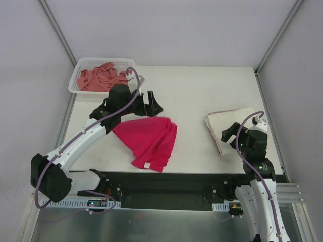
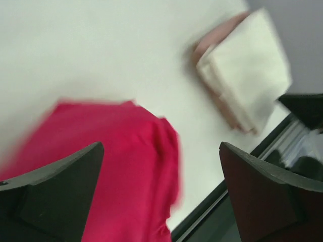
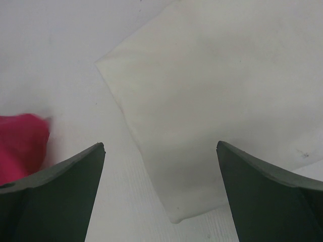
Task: Fold and stack the t-shirts
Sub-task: Move the tshirt to the center of the board
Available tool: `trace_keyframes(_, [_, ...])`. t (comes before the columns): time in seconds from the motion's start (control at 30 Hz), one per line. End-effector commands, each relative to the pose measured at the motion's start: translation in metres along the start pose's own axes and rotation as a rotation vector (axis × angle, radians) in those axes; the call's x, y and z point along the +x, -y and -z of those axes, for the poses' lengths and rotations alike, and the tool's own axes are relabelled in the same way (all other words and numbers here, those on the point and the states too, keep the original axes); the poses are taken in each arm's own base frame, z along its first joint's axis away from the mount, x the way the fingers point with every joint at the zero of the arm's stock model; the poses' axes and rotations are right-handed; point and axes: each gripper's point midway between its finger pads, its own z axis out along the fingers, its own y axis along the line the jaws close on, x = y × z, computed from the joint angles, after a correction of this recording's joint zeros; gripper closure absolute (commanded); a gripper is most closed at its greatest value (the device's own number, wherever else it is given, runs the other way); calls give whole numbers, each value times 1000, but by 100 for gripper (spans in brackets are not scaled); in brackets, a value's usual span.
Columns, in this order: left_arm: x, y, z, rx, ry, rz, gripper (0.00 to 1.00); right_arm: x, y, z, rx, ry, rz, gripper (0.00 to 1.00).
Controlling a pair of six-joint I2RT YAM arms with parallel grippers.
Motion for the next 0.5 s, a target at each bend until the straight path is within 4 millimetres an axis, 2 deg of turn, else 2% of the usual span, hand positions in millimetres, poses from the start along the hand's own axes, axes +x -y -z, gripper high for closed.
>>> trace_keyframes(0.0, [24,-15,7,-49,17,42,1,-8,-31,3,-148,-18,28,3])
trace_keyframes(0.03, [28,-20,17,-88,26,50,1,-6,-33,2,-164,-27,38,3])
trace_keyframes(0.07, [32,-35,22,-161,45,62,1,-4,-35,1,-175,-40,46,3])
trace_keyframes(0.1, [50,-51,27,-227,29,100,1,-3,-40,0,-203,-45,54,3])
trace_keyframes(0.17, [68,-67,44,-318,19,135,1,1,-49,-1,-239,-76,80,3])
trace_keyframes(0.2, [83,-85,51,-404,14,175,1,4,-55,0,-268,-94,92,3])
trace_keyframes(0.23, [88,-91,59,-441,23,199,1,5,-59,1,-281,-106,106,3])
trace_keyframes(0.3, [116,-121,78,-613,2,288,1,17,-69,0,-305,-165,151,3])
trace_keyframes(0.37, [128,-130,90,-679,-9,329,1,33,-86,1,-345,-230,216,3])
trace_keyframes(0.4, [141,-134,95,-710,-38,353,1,32,-89,-2,-323,-222,237,3])
trace_keyframes(0.47, [145,-140,100,-730,-32,361,1,43,-111,0,-350,-262,319,3])
